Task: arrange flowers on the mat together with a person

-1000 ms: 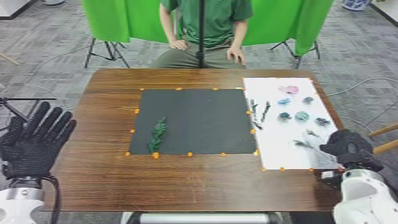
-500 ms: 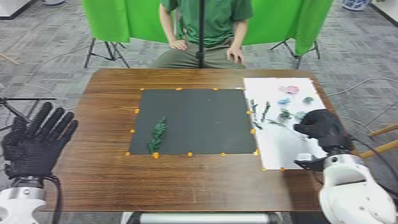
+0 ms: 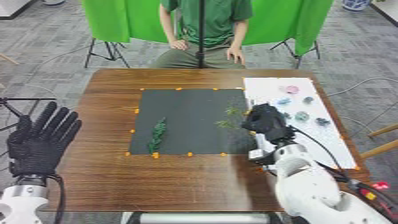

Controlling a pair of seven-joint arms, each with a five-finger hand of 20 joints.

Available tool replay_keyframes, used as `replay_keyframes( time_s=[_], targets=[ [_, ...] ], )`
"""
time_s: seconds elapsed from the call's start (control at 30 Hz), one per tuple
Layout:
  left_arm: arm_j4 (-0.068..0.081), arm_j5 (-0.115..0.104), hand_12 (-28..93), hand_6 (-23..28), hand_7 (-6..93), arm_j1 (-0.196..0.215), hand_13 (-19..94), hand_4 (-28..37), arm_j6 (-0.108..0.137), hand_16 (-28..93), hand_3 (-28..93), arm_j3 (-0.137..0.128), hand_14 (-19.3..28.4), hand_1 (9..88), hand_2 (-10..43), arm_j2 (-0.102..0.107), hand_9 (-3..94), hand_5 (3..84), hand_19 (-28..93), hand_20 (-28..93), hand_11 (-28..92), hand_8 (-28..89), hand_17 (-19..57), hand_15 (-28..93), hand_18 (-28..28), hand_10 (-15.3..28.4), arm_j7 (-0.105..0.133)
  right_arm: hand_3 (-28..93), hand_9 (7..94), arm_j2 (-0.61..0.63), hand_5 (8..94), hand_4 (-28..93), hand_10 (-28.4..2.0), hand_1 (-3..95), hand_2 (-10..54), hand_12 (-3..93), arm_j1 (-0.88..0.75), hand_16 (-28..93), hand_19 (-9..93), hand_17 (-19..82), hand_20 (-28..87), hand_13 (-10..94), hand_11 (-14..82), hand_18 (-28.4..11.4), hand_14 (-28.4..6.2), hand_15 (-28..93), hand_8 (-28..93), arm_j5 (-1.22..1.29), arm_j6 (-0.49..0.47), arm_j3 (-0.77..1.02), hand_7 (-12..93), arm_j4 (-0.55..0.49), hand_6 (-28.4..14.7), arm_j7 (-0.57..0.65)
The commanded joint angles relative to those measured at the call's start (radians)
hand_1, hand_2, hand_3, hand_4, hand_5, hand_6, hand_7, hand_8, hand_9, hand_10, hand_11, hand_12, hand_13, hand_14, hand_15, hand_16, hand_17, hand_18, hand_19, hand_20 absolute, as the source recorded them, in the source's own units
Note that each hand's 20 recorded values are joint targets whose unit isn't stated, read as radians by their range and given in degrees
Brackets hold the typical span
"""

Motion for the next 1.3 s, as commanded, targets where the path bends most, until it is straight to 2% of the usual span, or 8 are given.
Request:
replay_keyframes(
  time_s=[0.03, 0.47, 0.57, 0.7, 0.97, 1.17, 1.23, 1.3],
  targets=[
    [0.006, -0.007, 8, 6.0, 9.1, -0.005, 29, -28.3, 0.014, -7, 70, 0.009, 14.2, 26.6, 11.6, 0.009, 40.7, 44.9, 25, 11, 15, -9, -2.4, 26, 11.9, 14.2, -0.016, 69, 63.4, -0.140, 66.1, -27, -12.7, 54.5, -9.5, 53.5, 0.118, 30, 60, 21, 28, 55, 47.6, -18.0, -14.2, 75, 11, -0.038, 0.025, -0.168, 52, 0.034, -0.8, 0.089],
    [0.019, -0.013, 8, 6.1, 9.1, -0.043, 29, -28.3, 0.015, -7, 70, 0.043, 14.2, 26.6, 11.7, 0.030, 40.7, 44.9, 25, 11, 15, -9, -2.5, 26, 12.0, 14.1, -0.022, 68, 63.3, -0.294, 66.1, -25, -13.7, 55.0, -9.5, 51.9, 0.308, 28, 62, 21, 27, 56, 48.9, -20.1, -15.5, 76, 12, -0.078, 0.077, -0.399, 52, 0.170, -1.7, 0.214],
    [0.025, -0.012, 8, 6.1, 9.1, -0.059, 29, -28.3, 0.016, -7, 70, 0.053, 14.1, 26.6, 11.7, 0.037, 40.7, 44.9, 25, 11, 15, -9, -2.5, 26, 12.0, 14.1, -0.032, 68, 63.4, -0.307, 66.5, -25, -14.1, 55.2, -9.5, 51.8, 0.330, 28, 63, 21, 27, 56, 49.2, -20.8, -16.0, 76, 12, -0.107, 0.089, -0.437, 52, 0.182, -2.2, 0.251],
    [0.028, -0.016, 8, 6.1, 9.1, -0.064, 29, -28.3, 0.016, -7, 70, 0.058, 14.1, 26.6, 11.7, 0.040, 40.8, 44.9, 25, 11, 15, -9, -2.5, 26, 12.0, 14.2, -0.032, 67, 62.2, -0.316, 65.5, -23, -15.3, 53.4, -9.5, 49.7, 0.329, 27, 65, 21, 25, 56, 51.2, -21.6, -17.0, 77, 12, -0.133, 0.082, -0.461, 51, 0.179, -2.9, 0.278],
    [0.030, -0.016, 8, 6.1, 9.3, -0.063, 29, -28.3, 0.017, -7, 70, 0.052, 14.2, 26.7, 11.5, 0.036, 40.8, 44.9, 25, 11, 15, -9, -2.5, 27, 12.0, 14.2, -0.035, 64, 59.4, -0.318, 61.4, -22, -18.1, 50.4, -9.5, 41.4, 0.315, 25, 67, 20, 22, 54, 57.7, -22.9, -18.4, 78, 9, -0.157, 0.072, -0.472, 48, 0.176, -4.7, 0.306],
    [0.029, -0.023, 8, 6.0, 9.4, -0.059, 29, -28.3, 0.015, -7, 70, 0.057, 14.1, 27.5, 10.4, 0.037, 40.7, 44.8, 25, 11, 15, -9, -2.5, 26, 12.0, 14.1, -0.025, 69, 58.0, -0.311, 60.5, -22, -19.2, 46.2, -9.5, 37.4, 0.314, 25, 68, 19, 21, 54, 60.3, -23.5, -18.8, 79, 7, -0.152, 0.074, -0.477, 42, 0.164, -5.5, 0.311],
    [0.029, -0.026, 8, 6.0, 9.5, -0.058, 29, -28.3, 0.014, -7, 70, 0.058, 14.1, 27.7, 10.1, 0.032, 40.7, 44.8, 25, 11, 15, -9, -2.5, 26, 12.0, 14.1, -0.027, 72, 57.2, -0.298, 60.5, -24, -19.4, 43.9, -9.5, 35.8, 0.307, 25, 68, 19, 21, 53, 61.3, -23.6, -19.0, 79, 3, -0.145, 0.079, -0.473, 39, 0.148, -5.8, 0.306],
    [0.024, -0.029, 8, 6.0, 9.5, -0.053, 29, -28.3, 0.024, -7, 70, 0.053, 14.1, 27.9, 10.0, 0.025, 40.7, 44.8, 25, 11, 15, -9, -2.5, 27, 12.0, 14.0, -0.025, 73, 56.5, -0.278, 60.3, -23, -19.6, 42.1, -9.5, 34.8, 0.301, 24, 69, 19, 20, 52, 61.9, -23.7, -19.2, 79, -7, -0.162, 0.073, -0.468, 39, 0.135, -6.0, 0.304]
  ],
)
